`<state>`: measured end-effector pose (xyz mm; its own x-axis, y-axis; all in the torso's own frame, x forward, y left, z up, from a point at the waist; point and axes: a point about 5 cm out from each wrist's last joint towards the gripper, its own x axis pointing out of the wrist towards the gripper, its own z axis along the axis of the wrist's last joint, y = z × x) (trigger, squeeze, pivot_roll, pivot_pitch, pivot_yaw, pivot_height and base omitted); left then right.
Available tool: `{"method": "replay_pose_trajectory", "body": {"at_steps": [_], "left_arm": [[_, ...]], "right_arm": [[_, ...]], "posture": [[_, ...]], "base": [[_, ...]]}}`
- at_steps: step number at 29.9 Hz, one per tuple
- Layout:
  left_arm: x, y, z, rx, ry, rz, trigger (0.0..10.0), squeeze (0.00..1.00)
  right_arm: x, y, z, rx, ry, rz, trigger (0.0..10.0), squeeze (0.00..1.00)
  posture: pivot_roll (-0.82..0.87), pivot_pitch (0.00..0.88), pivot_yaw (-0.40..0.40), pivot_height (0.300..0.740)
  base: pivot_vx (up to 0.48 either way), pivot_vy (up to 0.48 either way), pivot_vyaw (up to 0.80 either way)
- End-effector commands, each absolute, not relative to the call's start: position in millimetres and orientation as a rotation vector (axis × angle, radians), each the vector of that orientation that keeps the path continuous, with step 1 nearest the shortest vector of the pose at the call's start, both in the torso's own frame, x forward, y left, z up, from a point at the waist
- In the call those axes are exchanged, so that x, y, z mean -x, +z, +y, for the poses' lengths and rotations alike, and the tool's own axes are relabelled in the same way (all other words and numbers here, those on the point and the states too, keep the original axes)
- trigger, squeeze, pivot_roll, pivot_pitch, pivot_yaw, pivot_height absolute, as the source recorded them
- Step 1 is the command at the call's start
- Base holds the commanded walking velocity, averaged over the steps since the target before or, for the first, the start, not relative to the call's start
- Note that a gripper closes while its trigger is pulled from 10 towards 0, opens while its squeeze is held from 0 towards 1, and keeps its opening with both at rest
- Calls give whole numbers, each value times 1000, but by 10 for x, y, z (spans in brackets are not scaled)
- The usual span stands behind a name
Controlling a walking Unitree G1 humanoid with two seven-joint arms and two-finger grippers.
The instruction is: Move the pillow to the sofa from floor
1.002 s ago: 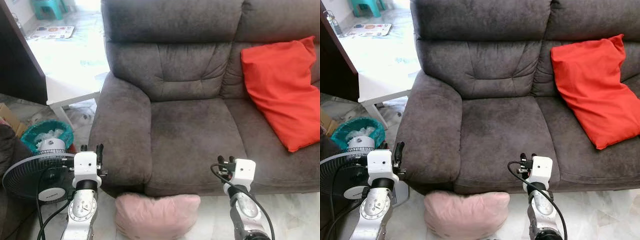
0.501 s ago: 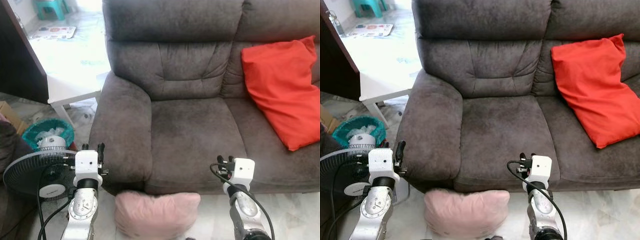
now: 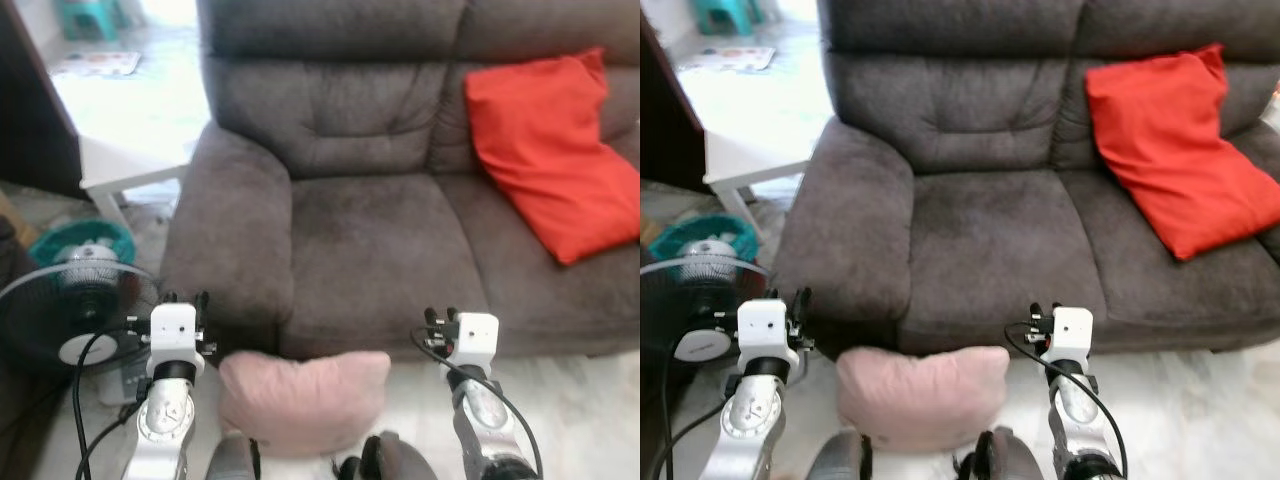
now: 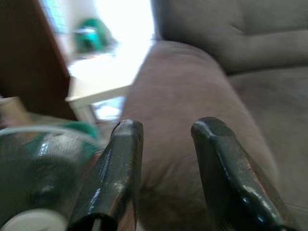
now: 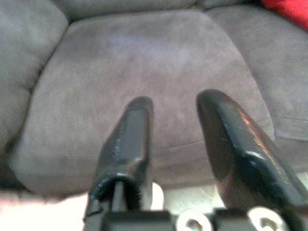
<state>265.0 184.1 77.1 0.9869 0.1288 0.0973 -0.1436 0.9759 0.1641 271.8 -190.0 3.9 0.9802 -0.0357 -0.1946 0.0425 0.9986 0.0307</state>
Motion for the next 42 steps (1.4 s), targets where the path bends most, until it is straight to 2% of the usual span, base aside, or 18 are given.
{"method": "replay_pose_trajectory", "body": {"at_steps": [1,13,15,20,27,42], "left_arm": [[-2592,612,1843,-160,128,-1,10000,0],[-2500,165,1945,-68,128,254,10000,0],[-2482,11,1958,-42,99,343,10000,0],[-2485,-61,1999,-46,99,384,10000,0],[-2472,-144,2062,-50,79,428,10000,0],[-2513,-195,2025,-59,38,434,10000,0]], "right_arm": [[-2757,66,-1869,-30,-21,192,10000,0],[-2748,48,-1848,-22,4,206,10000,0],[-2725,15,-1857,-13,10,226,10000,0],[-2701,-23,-1889,9,18,255,10000,0],[-2669,-81,-1909,7,19,302,10000,0],[-2673,-116,-1933,-4,21,352,10000,0]], "posture": [[197,92,-40,643],[197,99,-41,643],[192,102,-43,643],[191,103,-43,643],[190,105,-46,643],[188,98,-44,643]], "base": [[0,0,0],[0,0,0],[0,0,0],[0,0,84],[0,0,727],[0,0,0]]}}
